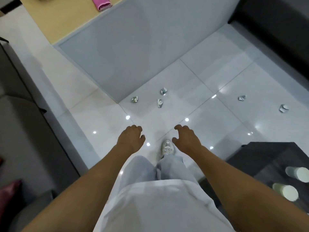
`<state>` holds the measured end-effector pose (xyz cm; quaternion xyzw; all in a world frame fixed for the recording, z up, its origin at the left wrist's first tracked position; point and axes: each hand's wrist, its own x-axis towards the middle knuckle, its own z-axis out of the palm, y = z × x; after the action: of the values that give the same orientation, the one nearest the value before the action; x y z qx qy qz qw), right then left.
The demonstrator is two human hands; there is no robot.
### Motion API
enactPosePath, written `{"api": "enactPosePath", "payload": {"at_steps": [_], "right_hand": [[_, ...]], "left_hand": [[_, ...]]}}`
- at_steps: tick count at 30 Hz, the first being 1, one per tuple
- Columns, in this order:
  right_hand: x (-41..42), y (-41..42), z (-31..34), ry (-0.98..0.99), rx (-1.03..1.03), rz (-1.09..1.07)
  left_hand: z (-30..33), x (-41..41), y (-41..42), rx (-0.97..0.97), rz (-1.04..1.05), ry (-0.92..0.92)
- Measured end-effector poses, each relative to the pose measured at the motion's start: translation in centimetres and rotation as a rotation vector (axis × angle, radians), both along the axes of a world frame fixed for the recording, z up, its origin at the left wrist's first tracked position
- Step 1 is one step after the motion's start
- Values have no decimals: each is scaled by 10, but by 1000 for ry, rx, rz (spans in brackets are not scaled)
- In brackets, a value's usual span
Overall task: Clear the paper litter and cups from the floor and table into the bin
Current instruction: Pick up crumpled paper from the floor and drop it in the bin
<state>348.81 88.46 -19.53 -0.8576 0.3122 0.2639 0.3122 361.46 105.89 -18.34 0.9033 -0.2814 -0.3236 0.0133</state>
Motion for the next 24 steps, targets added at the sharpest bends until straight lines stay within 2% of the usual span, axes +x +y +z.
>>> {"api": "enactPosePath", "payload": {"at_steps": [5,12,18,24], "right_hand": [[67,-25,-19,60,39,-1],[169,-29,-84,64,79,-63],[246,-25,-188,64,103,-93],[294,-26,-335,57,104,-15]], "left_hand": [[-22,68,-19,27,29,31],[-85,165,-19,79,-3,73],[-167,238,-7,79,12,60],[-307,280,3,87,109,55]]}}
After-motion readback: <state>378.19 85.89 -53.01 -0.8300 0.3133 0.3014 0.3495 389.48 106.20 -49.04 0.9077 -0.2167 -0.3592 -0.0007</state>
